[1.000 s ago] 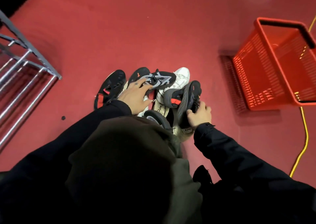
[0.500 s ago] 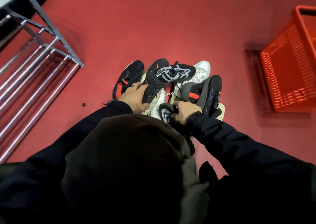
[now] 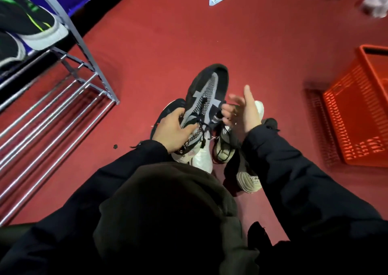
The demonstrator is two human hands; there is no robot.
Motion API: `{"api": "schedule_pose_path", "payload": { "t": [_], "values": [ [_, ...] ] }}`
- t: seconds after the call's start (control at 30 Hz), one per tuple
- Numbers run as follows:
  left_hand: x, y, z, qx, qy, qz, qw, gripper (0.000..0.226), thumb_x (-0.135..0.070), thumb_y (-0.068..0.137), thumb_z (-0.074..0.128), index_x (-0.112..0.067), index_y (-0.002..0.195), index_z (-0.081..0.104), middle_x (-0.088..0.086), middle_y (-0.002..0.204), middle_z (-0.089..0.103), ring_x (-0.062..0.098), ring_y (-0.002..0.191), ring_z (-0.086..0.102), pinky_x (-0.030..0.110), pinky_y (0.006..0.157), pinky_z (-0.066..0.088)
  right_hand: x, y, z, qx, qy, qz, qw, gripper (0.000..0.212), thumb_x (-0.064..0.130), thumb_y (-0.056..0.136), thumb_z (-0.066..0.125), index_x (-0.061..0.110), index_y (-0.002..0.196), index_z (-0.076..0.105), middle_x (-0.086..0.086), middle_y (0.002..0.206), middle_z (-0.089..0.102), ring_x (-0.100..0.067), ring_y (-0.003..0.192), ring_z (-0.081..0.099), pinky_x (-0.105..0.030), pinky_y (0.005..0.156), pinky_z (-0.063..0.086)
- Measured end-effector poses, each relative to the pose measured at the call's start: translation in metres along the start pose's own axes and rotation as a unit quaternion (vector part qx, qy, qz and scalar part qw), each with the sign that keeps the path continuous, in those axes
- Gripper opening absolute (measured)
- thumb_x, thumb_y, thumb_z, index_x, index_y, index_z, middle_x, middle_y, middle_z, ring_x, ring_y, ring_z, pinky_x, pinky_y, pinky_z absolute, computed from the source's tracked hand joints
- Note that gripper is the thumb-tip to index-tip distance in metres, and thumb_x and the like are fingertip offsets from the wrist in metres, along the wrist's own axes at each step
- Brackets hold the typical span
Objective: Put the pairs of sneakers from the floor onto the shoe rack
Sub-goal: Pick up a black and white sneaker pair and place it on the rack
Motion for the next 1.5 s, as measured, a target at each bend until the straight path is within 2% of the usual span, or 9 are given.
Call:
{"api": "schedule_pose_path", "payload": {
  "t": [0.2, 0.3, 0.4, 0.5, 0.6, 0.73, 1.13, 1.37, 1.5],
  "values": [
    [0.015, 0.0, -0.051, -0.07, -0.153, -0.058, 0.984, 0.03, -0.022, 0.087, 0.075, -0.01, 0.114, 0.068, -0.003, 0.103, 0.077, 0.01, 0.093, 0.074, 0.031, 0.088, 0.059, -0.088, 0.036, 0.012, -0.033, -0.112, 0.198, 0.973, 0.066, 0.073, 0.087, 0.049, 0.01, 0.101, 0.063, -0.012, 0.087, 0.07, -0.026, 0.063, 0.068, -0.032, 0.058, 0.059],
    [0.013, -0.006, -0.072, -0.064, -0.109, -0.06, 0.99, 0.026, -0.023, 0.086, 0.077, -0.012, 0.108, 0.069, -0.006, 0.096, 0.077, 0.007, 0.084, 0.074, 0.018, 0.073, 0.057, -0.086, 0.047, 0.018, -0.031, -0.109, 0.174, 0.978, 0.029, 0.04, 0.098, 0.053, 0.013, 0.1, 0.061, -0.009, 0.082, 0.07, -0.016, 0.046, 0.068, -0.024, 0.041, 0.053],
    [0.012, -0.013, -0.097, -0.079, -0.086, -0.069, 0.991, 0.025, -0.026, 0.085, 0.078, -0.014, 0.106, 0.069, -0.009, 0.092, 0.076, 0.004, 0.079, 0.073, 0.02, 0.073, 0.057, -0.087, 0.063, -0.005, -0.098, -0.167, 0.119, 0.974, 0.048, 0.037, 0.084, 0.058, 0.009, 0.124, 0.059, -0.012, 0.121, 0.065, -0.027, 0.099, 0.07, -0.039, 0.085, 0.059],
    [0.003, -0.014, -0.119, -0.12, -0.09, -0.073, 0.986, 0.034, -0.02, 0.086, 0.077, -0.006, 0.115, 0.062, -0.009, 0.092, 0.072, 0.003, 0.076, 0.069, 0.014, 0.072, 0.055, -0.072, 0.067, -0.019, -0.143, -0.188, -0.003, 0.972, 0.037, 0.043, 0.069, 0.064, 0.014, 0.091, 0.065, -0.015, 0.103, 0.069, -0.041, 0.107, 0.066, -0.053, 0.097, 0.052],
    [-0.011, -0.018, -0.135, -0.142, -0.107, -0.081, 0.981, 0.049, -0.015, 0.087, 0.074, -0.006, 0.129, 0.051, 0.0, 0.105, 0.07, 0.006, 0.084, 0.067, 0.009, 0.074, 0.051, -0.031, 0.02, 0.022, -0.066, -0.168, -0.071, 0.981, 0.01, 0.026, 0.073, 0.062, 0.021, 0.08, 0.066, -0.013, 0.098, 0.075, -0.036, 0.099, 0.07, -0.05, 0.094, 0.056],
    [-0.031, -0.041, -0.165, -0.169, -0.131, -0.078, 0.974, 0.057, -0.029, 0.077, 0.073, -0.006, 0.128, 0.058, 0.007, 0.115, 0.073, 0.022, 0.103, 0.071, 0.044, 0.1, 0.053, 0.014, -0.034, 0.072, 0.029, -0.13, -0.109, 0.985, 0.01, 0.009, 0.086, 0.06, 0.014, 0.087, 0.069, -0.007, 0.085, 0.073, -0.027, 0.083, 0.067, -0.042, 0.081, 0.055],
    [-0.065, -0.23, -0.371, -0.466, -0.224, 0.033, 0.855, 0.035, -0.016, 0.094, 0.065, -0.016, 0.124, 0.047, 0.009, 0.09, 0.072, 0.018, 0.077, 0.07, 0.038, 0.08, 0.056, 0.092, -0.218, 0.298, 0.333, -0.187, -0.188, 0.905, 0.019, 0.003, 0.092, 0.054, 0.009, 0.101, 0.07, -0.005, 0.079, 0.071, -0.007, 0.052, 0.065, -0.018, 0.047, 0.05],
    [0.0, -0.367, -0.461, -0.626, -0.238, -0.018, 0.742, 0.036, -0.023, 0.091, 0.068, -0.02, 0.121, 0.05, -0.001, 0.083, 0.074, 0.009, 0.075, 0.072, 0.039, 0.089, 0.059, 0.014, -0.263, 0.45, 0.441, -0.299, -0.182, 0.826, 0.011, 0.005, 0.09, 0.062, 0.007, 0.082, 0.068, 0.007, 0.055, 0.067, 0.0, 0.048, 0.06, -0.016, 0.05, 0.046],
    [0.047, -0.413, -0.478, -0.657, -0.229, -0.068, 0.715, 0.035, -0.02, 0.092, 0.067, -0.018, 0.122, 0.05, 0.001, 0.086, 0.073, 0.012, 0.075, 0.072, 0.042, 0.087, 0.058, -0.052, -0.269, 0.519, 0.46, -0.336, -0.148, 0.809, 0.011, 0.006, 0.089, 0.062, 0.002, 0.096, 0.07, -0.017, 0.096, 0.072, -0.028, 0.092, 0.071, -0.036, 0.086, 0.054]
  ]
}}
Point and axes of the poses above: each hand's wrist, its own y-axis towards the middle knuckle, its own z-axis out of the palm, x = y × z, the point moved 8 cm from there along y, towards the middle knuckle
